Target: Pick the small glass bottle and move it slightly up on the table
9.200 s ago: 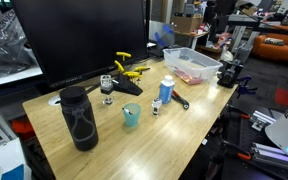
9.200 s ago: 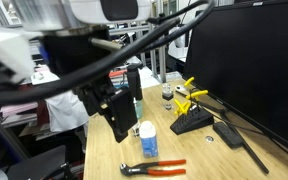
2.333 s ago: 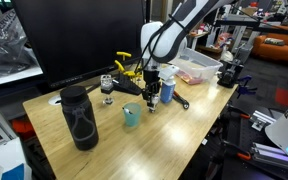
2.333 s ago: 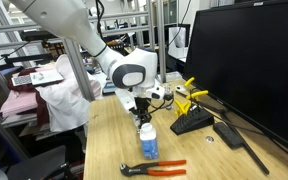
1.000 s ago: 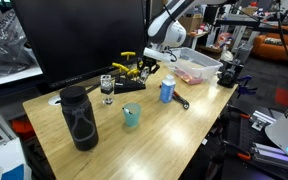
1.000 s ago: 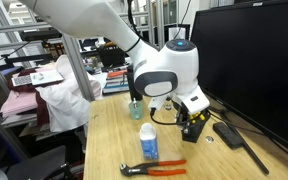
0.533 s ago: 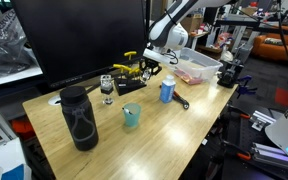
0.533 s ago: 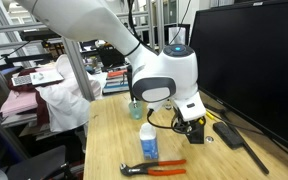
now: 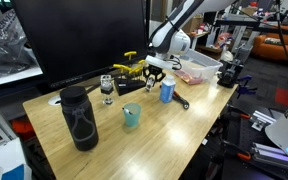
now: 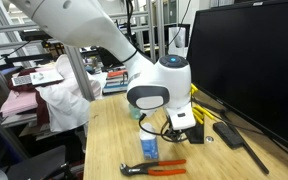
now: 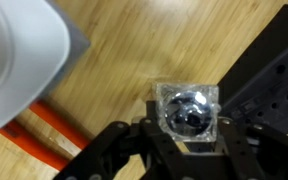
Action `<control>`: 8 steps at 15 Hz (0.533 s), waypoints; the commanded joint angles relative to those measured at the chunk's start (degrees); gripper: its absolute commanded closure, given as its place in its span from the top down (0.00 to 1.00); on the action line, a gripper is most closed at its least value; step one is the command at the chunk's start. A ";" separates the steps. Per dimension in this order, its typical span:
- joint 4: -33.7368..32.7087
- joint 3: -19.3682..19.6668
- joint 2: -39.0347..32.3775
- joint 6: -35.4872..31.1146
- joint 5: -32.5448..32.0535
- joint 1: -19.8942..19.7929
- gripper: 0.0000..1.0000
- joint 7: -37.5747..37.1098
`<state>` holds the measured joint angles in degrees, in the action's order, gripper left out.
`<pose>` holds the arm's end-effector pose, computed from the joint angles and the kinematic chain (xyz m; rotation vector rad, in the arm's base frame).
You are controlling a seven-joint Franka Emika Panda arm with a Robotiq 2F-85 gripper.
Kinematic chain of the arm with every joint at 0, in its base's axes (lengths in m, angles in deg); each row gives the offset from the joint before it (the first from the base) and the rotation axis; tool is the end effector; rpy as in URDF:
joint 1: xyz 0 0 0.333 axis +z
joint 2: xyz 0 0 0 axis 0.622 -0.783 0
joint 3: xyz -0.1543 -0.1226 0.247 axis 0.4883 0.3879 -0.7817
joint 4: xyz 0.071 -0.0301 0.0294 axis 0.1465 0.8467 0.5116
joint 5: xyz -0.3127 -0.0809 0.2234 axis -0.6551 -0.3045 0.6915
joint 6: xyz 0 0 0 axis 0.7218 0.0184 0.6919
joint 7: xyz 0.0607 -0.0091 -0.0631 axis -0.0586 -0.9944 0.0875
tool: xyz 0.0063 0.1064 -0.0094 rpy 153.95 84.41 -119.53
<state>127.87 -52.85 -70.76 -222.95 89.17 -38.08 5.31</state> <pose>0.6092 -0.0375 0.1793 -2.4167 1.6039 -0.1049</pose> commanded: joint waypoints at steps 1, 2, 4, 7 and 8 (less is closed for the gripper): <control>0.42 -0.53 0.32 1.92 0.63 -0.69 0.18 -0.97; 0.50 -0.53 0.32 2.08 0.62 -0.72 0.18 -1.10; 0.51 -0.74 0.38 2.57 0.84 -0.97 0.18 -1.14; 0.50 -1.80 0.62 3.43 1.73 -1.89 0.69 0.11; 0.35 -2.64 0.63 3.35 2.43 -2.55 0.75 1.10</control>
<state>128.46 -53.19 -70.82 -221.07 89.27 -38.42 4.44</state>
